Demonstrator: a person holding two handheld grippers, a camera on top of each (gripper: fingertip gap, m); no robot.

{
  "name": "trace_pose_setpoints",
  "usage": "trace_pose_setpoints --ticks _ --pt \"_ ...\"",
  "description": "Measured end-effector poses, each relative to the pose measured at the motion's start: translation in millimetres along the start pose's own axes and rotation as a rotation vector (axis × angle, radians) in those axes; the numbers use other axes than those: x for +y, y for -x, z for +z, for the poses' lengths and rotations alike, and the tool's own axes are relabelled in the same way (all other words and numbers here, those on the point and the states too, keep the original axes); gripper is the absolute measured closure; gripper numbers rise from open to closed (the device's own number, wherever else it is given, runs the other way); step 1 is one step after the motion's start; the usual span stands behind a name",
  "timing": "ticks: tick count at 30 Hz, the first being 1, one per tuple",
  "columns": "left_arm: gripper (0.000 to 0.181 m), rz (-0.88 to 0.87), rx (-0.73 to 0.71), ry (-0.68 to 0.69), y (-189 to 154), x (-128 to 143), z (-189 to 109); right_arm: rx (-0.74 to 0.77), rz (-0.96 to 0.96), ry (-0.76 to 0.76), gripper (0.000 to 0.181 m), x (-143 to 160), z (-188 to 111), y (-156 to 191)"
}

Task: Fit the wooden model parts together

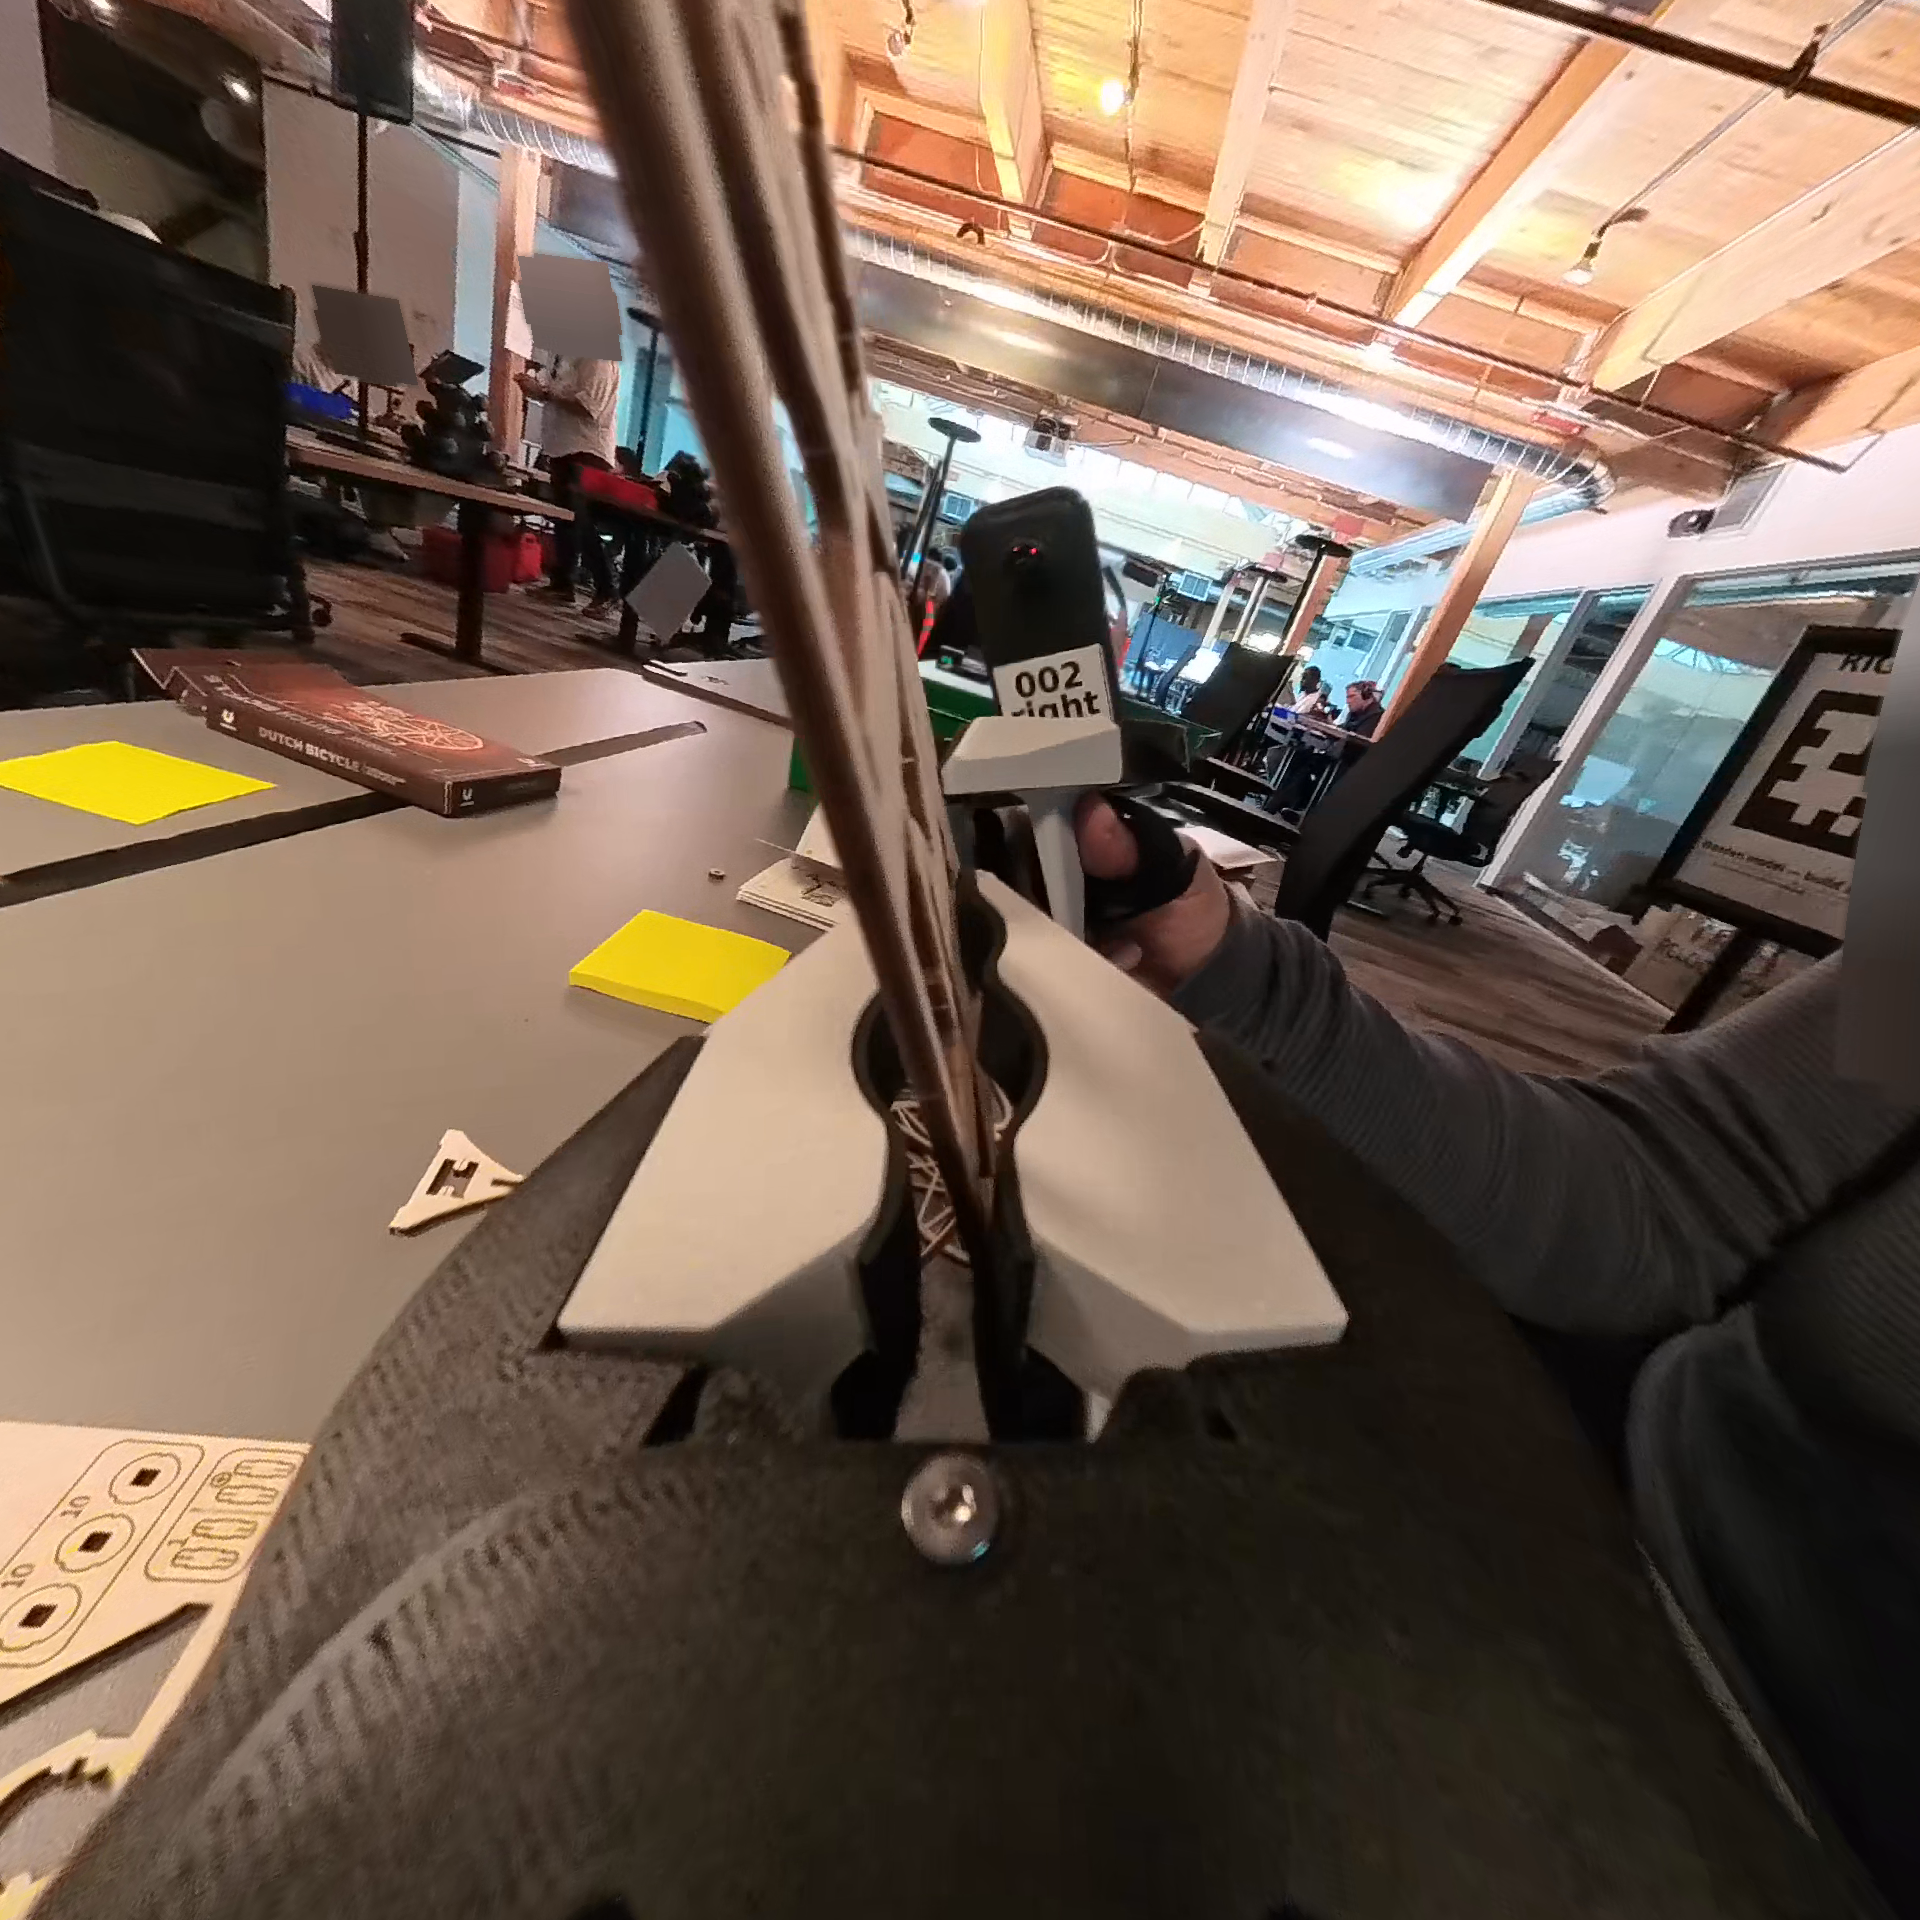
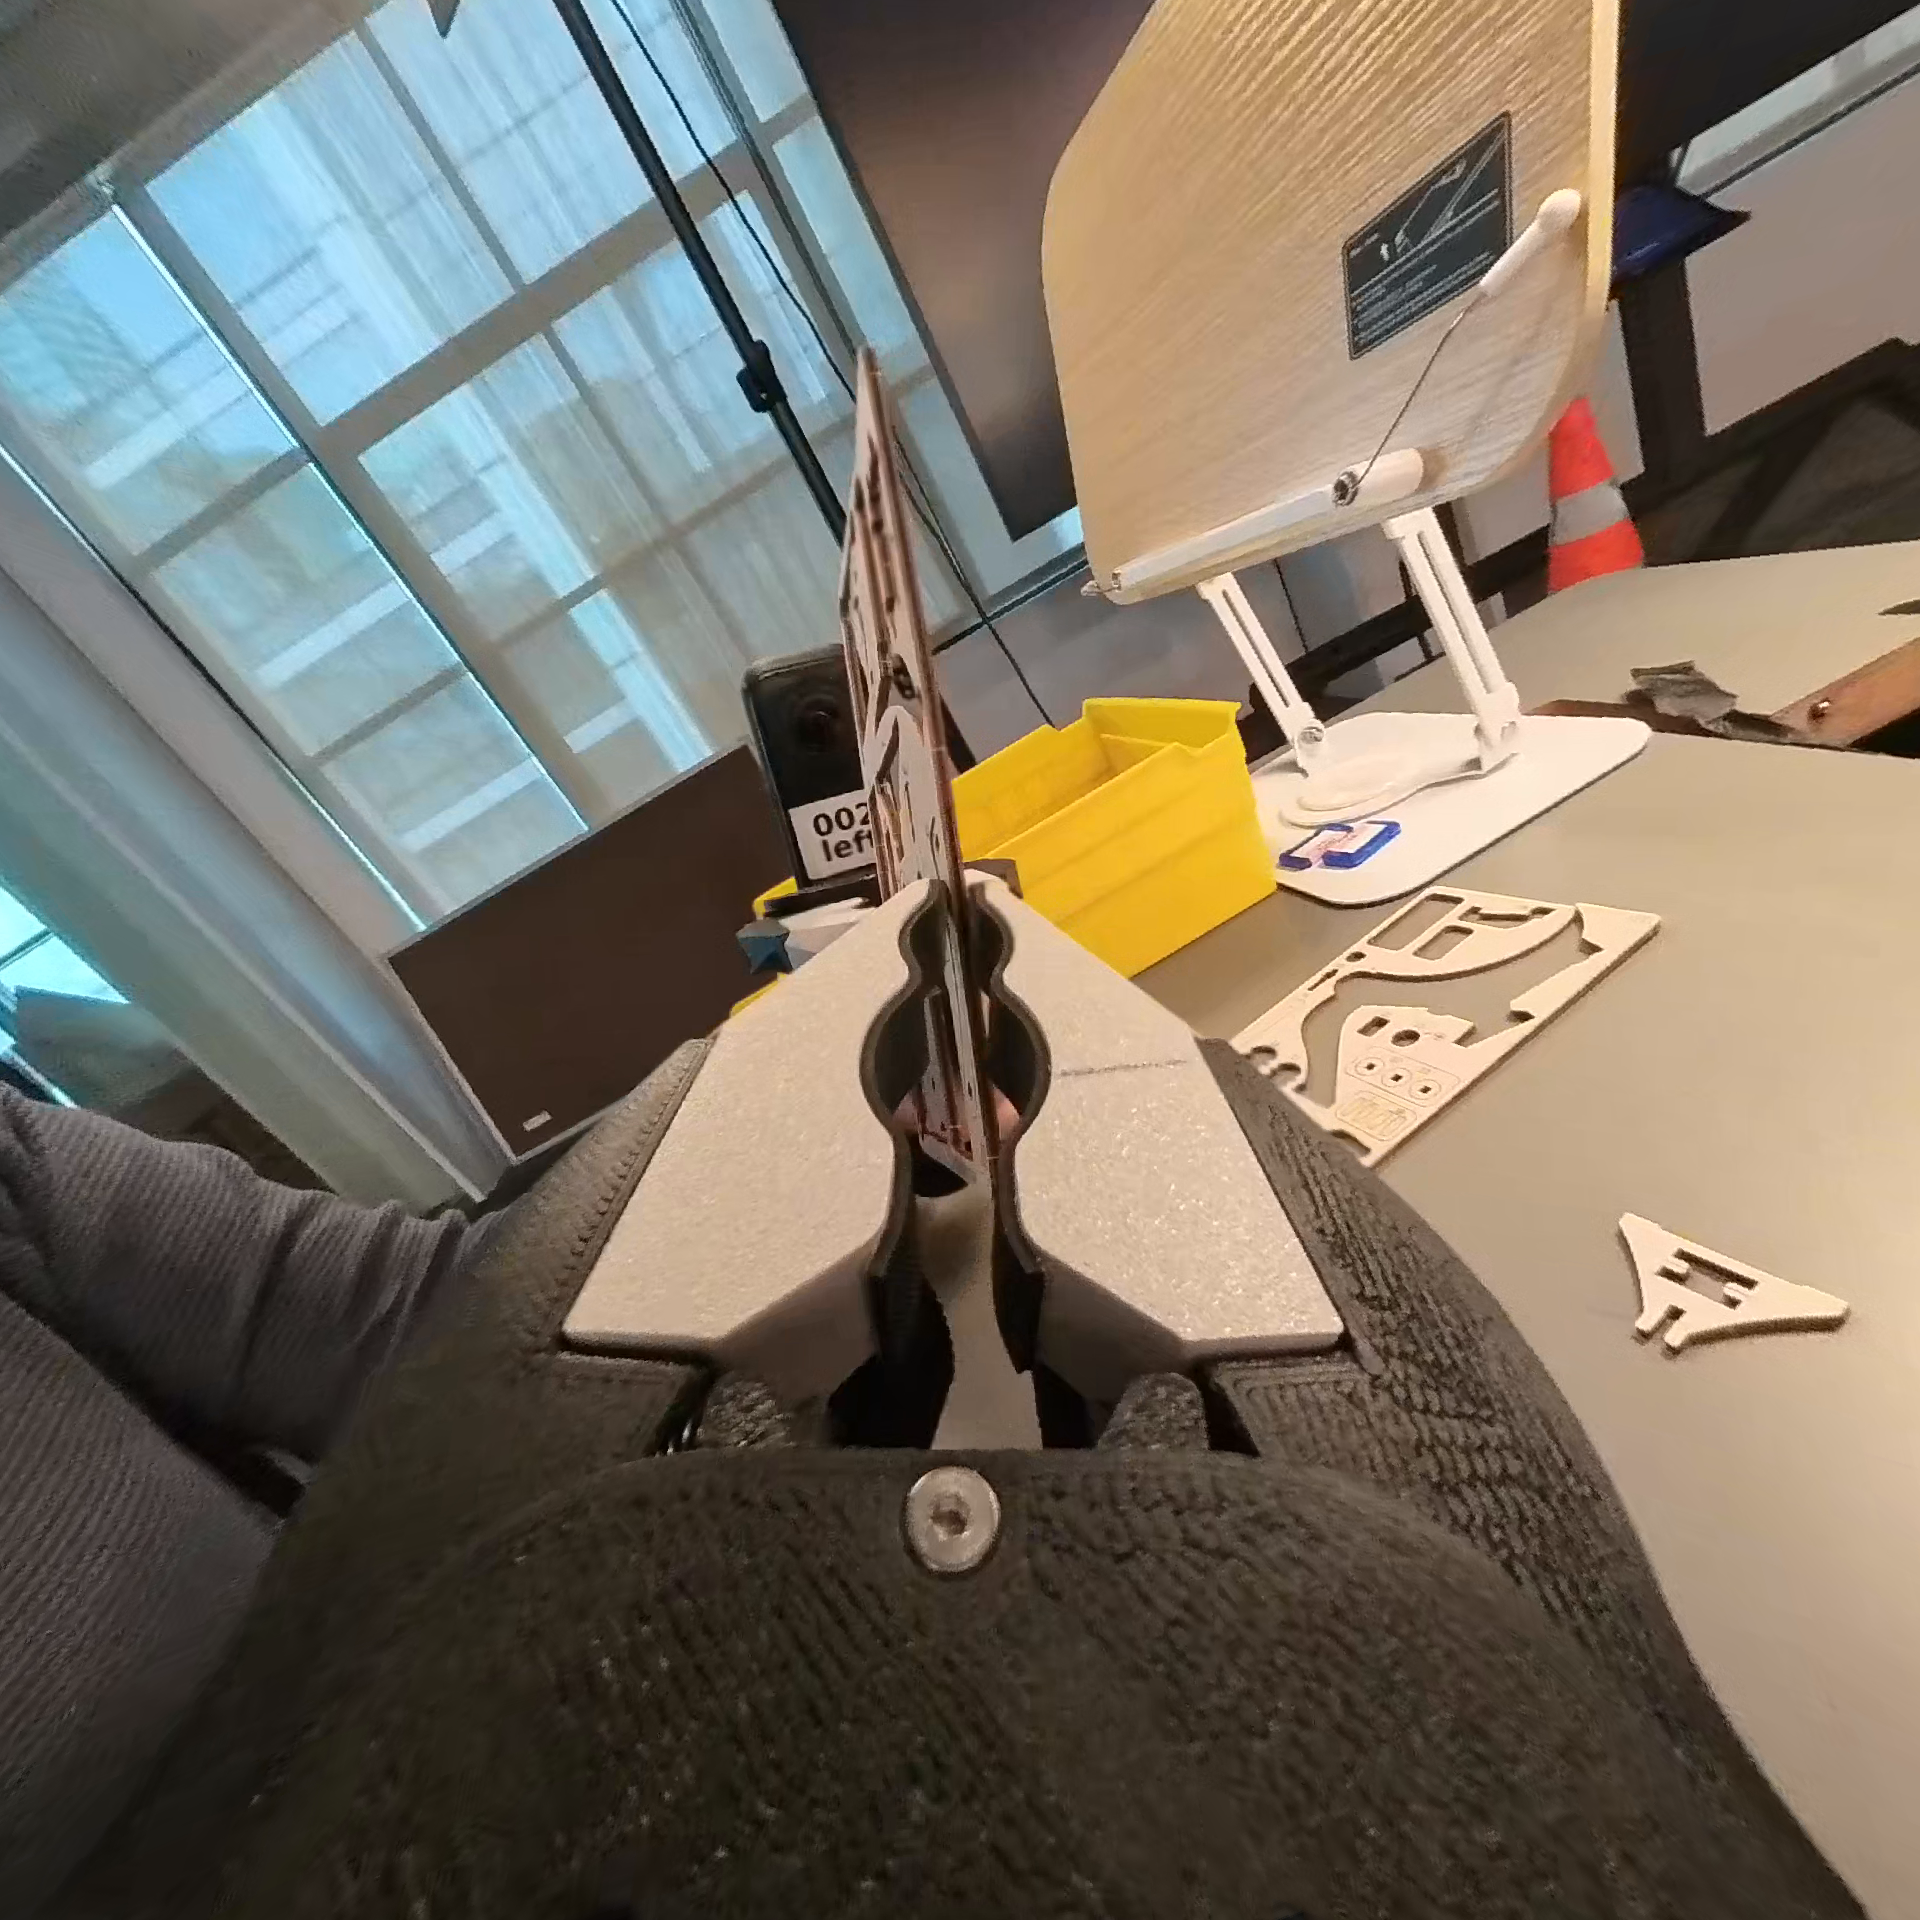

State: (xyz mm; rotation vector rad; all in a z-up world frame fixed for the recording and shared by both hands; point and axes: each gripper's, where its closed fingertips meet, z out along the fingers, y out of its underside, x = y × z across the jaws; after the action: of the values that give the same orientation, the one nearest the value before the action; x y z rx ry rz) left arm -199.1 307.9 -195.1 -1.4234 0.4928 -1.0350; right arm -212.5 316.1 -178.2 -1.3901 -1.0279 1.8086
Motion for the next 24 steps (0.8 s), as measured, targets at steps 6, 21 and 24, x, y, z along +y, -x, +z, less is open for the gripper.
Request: trace_pose_setpoints --ticks 6,21,24 --pt "0.179 0.073 -0.145 0.037 14 6 4 0.224 -0.148 0.058 0.178 2 -3 -17" --pt "0.18 0.035 -0.159 -0.032 21 -4 -1 0.137 -0.098 -0.005 0.165 -4 0 -11" --pt "0.18 -0.067 -0.083 -0.136 17 -19 -11 0.129 -0.091 0.055 0.168 4 -4 -15"
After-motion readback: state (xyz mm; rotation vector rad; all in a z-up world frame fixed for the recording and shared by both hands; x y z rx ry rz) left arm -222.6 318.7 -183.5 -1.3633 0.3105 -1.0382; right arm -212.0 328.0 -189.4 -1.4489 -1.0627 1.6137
